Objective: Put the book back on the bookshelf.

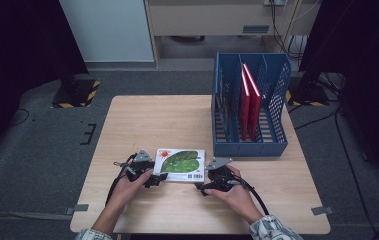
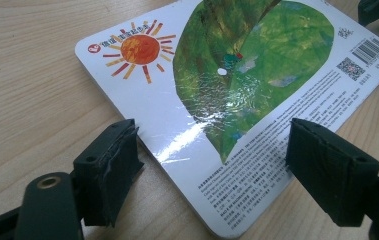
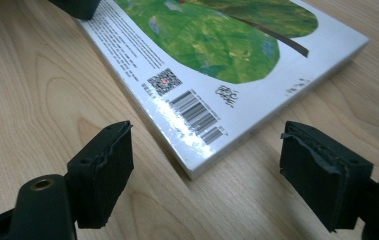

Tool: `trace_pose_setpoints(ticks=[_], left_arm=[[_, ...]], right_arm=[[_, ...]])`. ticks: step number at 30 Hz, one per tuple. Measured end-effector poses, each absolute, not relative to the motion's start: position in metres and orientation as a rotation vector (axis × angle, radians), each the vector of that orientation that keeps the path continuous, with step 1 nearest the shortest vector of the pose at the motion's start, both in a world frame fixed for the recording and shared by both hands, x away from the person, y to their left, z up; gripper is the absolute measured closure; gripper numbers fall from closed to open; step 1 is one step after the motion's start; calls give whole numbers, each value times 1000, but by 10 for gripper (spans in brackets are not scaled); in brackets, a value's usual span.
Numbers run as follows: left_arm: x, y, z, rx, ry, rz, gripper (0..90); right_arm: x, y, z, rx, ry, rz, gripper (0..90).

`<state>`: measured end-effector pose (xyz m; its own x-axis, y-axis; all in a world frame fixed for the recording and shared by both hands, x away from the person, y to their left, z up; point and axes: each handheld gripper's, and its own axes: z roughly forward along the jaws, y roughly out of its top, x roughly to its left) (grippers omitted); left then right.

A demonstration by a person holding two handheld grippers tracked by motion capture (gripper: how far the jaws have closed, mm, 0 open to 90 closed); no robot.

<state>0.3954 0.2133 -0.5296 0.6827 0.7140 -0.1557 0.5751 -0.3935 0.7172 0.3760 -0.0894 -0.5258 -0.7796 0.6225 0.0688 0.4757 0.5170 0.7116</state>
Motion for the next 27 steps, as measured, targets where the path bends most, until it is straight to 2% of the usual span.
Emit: trace_pose_setpoints(ticks=[8,11,19,21,23,25,27], left_arm=[[390,210,-529,2119,980,213,221],[388,209,-529,2118,980,215,222],[372,204,-527,2130,992,216,222],[367,203,-525,2179,961,220,215],[365,199,-526,2232,925,261,200],[368,197,-524,2243,928,230,143],[375,200,-522,2232,937,243,136]], right_arm=[[374,-84,-528,912,2573,1108,212],[375,-88,-526,915,2577,1113,270],[365,-93,-527,936,2562,1134,287],[359,-95,-528,924,2561,1143,291],[354,-95,-528,918,2571,1127,276],[351,-94,-528,911,2598,1103,222],[351,-92,-528,912,2604,1089,204]])
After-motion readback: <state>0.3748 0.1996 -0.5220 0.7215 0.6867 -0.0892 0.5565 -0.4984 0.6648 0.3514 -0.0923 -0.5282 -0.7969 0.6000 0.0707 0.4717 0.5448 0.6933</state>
